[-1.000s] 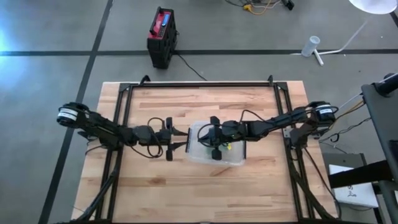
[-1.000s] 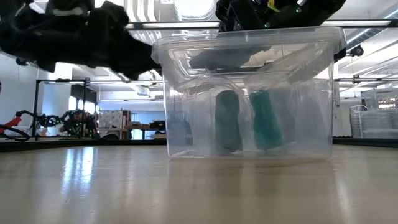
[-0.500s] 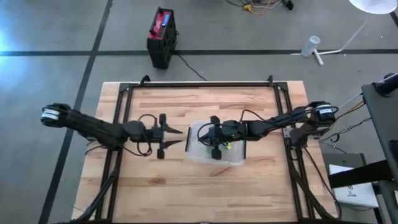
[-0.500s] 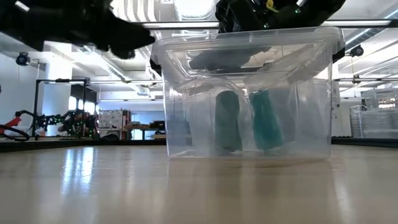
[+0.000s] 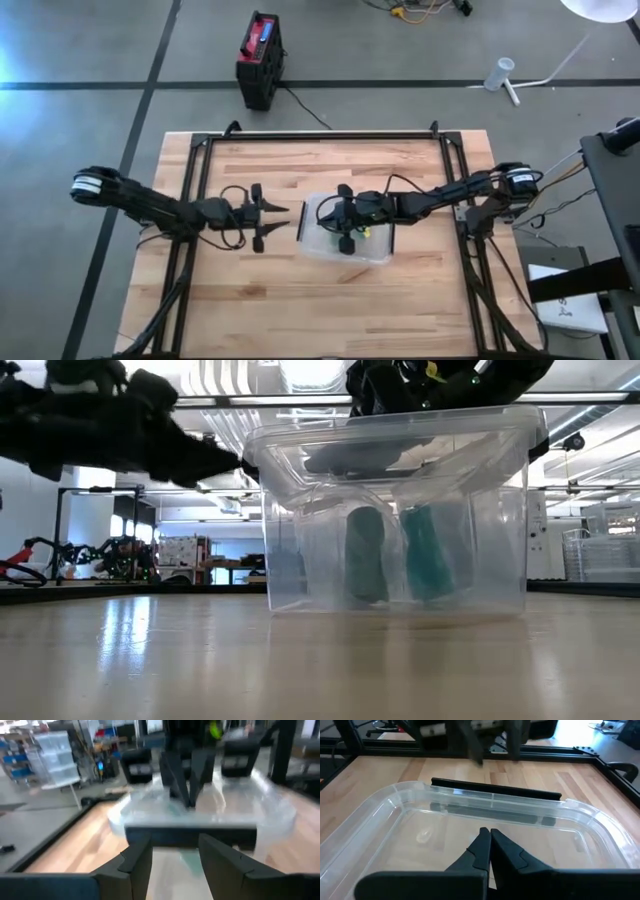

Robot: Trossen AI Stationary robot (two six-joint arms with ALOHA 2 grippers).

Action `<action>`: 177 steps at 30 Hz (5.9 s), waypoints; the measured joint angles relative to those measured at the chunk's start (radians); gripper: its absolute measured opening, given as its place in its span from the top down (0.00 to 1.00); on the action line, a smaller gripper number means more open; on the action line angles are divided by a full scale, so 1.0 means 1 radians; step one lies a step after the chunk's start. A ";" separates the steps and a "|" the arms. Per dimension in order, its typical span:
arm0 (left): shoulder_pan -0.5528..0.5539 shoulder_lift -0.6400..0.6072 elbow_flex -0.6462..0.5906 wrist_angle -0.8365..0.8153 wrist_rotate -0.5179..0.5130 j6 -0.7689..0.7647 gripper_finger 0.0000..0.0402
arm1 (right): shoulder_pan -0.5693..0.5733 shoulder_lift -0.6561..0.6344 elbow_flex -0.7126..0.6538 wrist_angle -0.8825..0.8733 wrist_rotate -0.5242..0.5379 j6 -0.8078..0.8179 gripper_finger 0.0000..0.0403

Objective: Roll bandage
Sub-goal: Close the transparent bin, then return to Home Position

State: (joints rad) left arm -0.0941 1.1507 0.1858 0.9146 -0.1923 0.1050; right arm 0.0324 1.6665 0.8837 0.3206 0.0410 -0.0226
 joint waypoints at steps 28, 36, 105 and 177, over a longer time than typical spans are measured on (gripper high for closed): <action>0.067 0.411 0.254 0.133 0.213 0.007 0.70 | -0.005 -0.009 0.001 -0.065 -0.060 -0.005 0.98; 0.077 0.279 0.279 0.042 0.142 0.035 0.70 | -0.007 -0.083 -0.004 -0.087 -0.037 -0.007 0.98; 0.074 -0.816 -0.162 -0.705 0.153 -0.465 0.60 | 0.046 -0.818 -0.174 -0.441 -0.128 0.185 0.98; 0.073 -0.851 -0.175 -0.803 0.178 -0.351 0.63 | 0.079 -1.522 -0.871 -0.223 -0.250 0.041 0.98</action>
State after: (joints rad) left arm -0.0208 0.2992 0.0109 0.1116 -0.0139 -0.2458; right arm 0.1112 0.1448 0.0132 0.0974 -0.2092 0.0187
